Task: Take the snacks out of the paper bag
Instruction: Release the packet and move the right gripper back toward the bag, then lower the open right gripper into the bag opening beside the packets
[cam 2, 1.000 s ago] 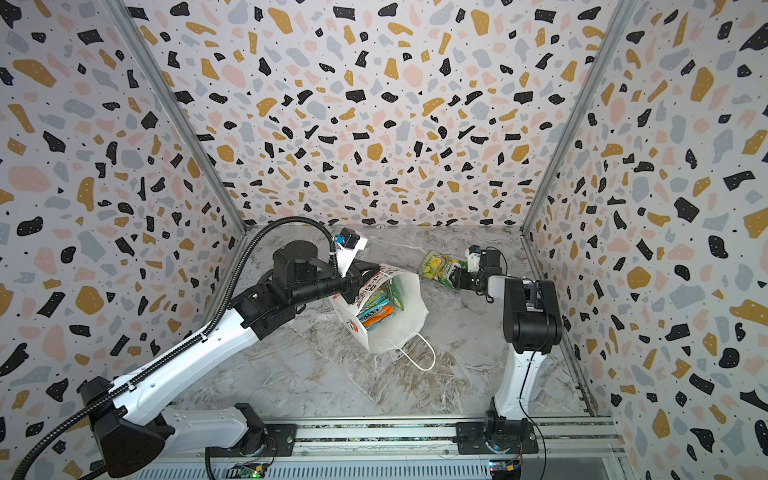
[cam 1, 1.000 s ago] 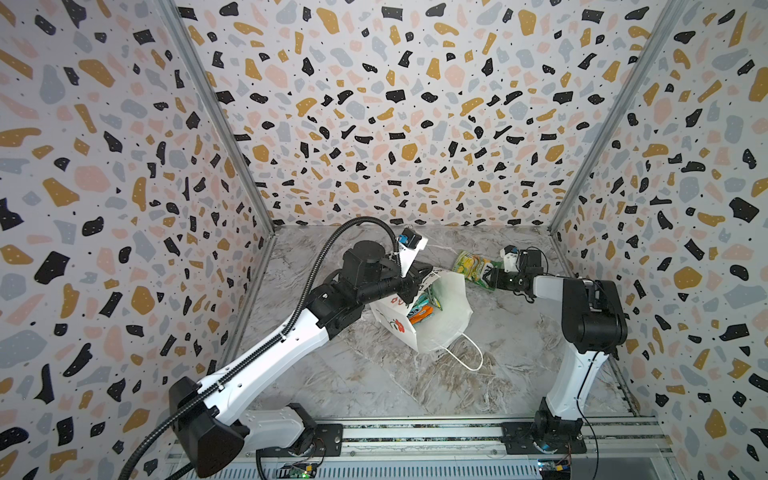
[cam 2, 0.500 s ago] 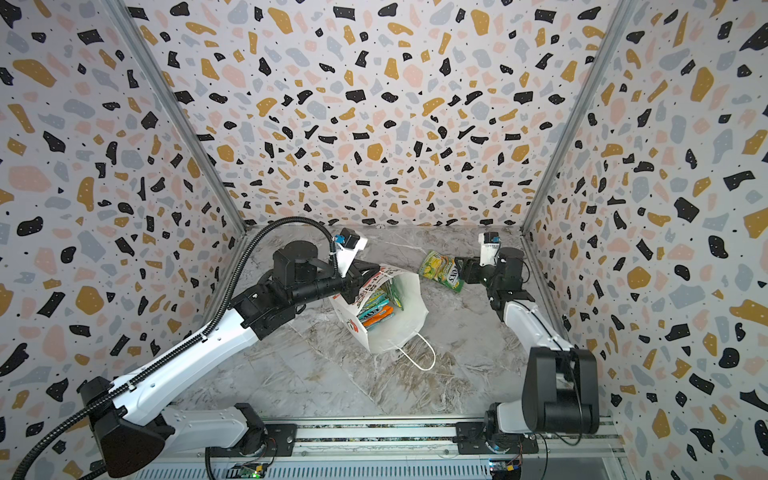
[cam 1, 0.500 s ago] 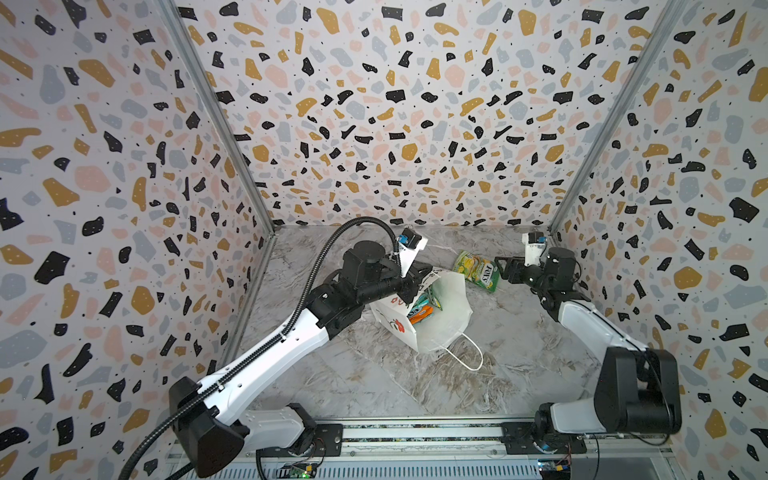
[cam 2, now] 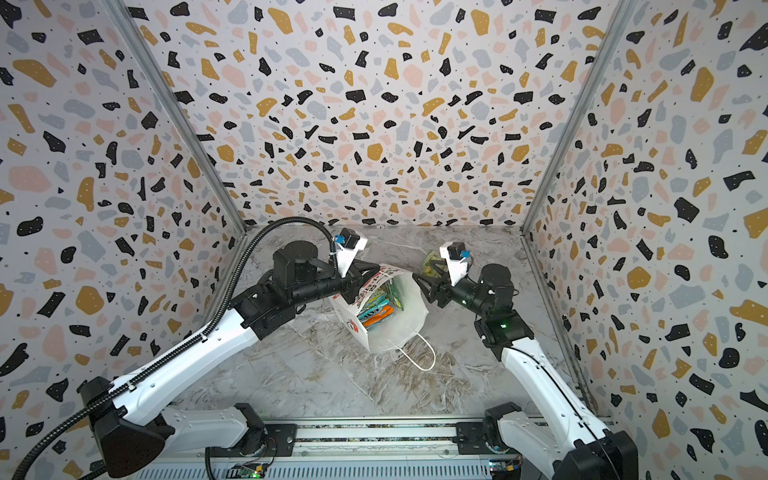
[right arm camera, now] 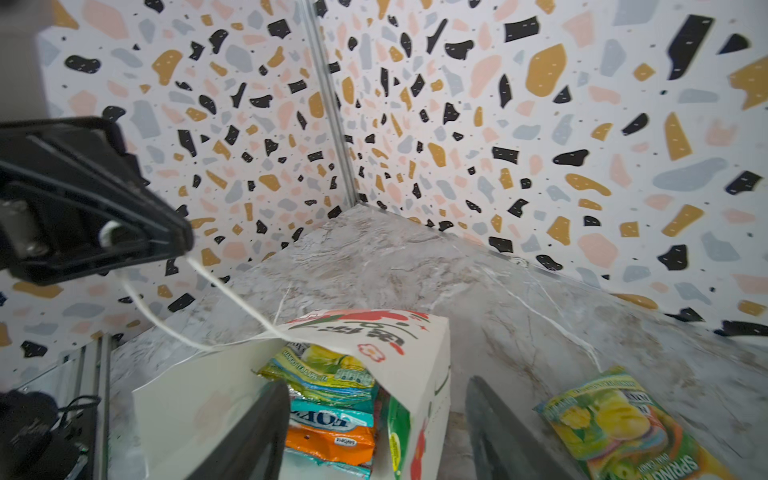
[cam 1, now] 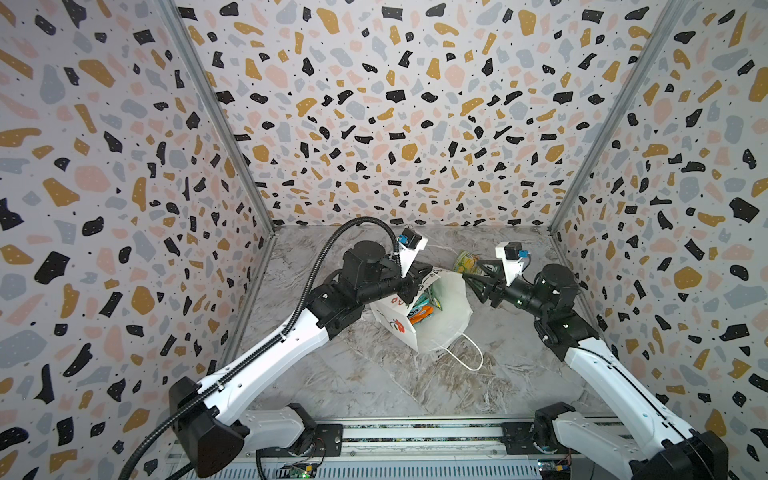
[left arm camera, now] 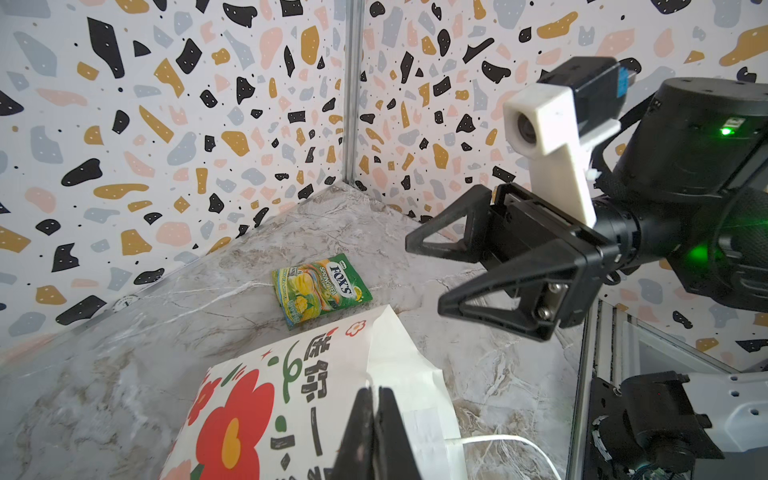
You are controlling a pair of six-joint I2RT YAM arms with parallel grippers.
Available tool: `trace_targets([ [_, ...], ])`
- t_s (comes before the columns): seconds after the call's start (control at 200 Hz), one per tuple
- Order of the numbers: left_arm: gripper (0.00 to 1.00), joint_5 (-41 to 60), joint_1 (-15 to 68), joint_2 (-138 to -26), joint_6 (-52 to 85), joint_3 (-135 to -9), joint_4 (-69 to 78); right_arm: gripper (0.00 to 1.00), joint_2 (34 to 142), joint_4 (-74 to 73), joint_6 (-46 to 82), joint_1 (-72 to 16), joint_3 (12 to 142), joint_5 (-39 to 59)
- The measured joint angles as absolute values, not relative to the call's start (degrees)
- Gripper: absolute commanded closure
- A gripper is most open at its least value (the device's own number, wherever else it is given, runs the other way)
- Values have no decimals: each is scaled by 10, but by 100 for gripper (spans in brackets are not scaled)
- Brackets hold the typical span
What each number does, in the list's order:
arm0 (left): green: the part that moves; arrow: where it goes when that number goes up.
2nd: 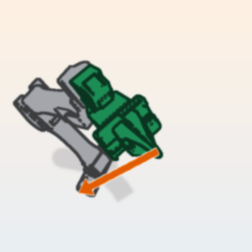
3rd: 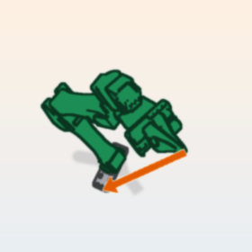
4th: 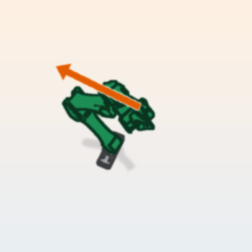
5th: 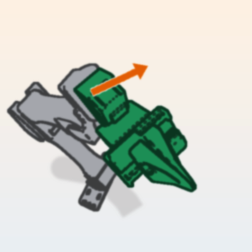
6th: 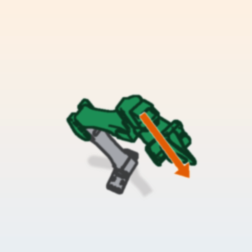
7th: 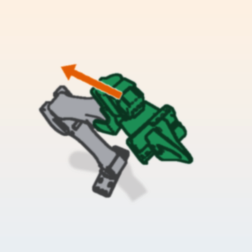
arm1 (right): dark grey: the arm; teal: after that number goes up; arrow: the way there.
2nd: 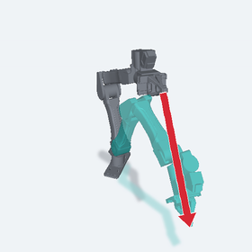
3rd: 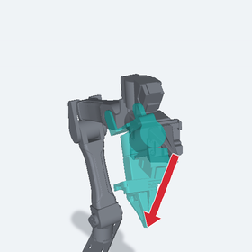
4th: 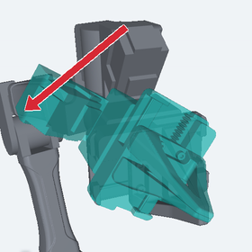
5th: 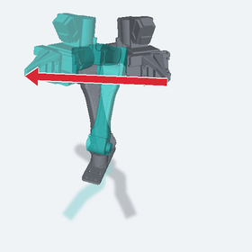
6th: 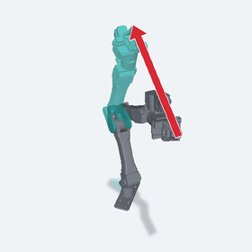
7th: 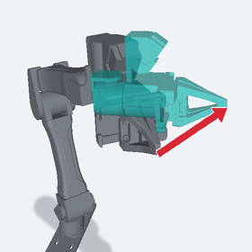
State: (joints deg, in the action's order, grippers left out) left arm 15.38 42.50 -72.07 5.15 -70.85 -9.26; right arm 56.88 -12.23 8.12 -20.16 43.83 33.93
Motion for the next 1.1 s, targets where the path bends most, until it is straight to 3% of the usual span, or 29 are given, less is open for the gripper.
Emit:
trace_targets([
  [0.38, 100, 153, 425, -721, 51, -708, -93, 35, 623, -32, 10, -336, 421, 296],
  [1.101, 100, 149, 425, -721, 51, -708, -93, 41, 764, 30, -20, -431, 465, 8],
])
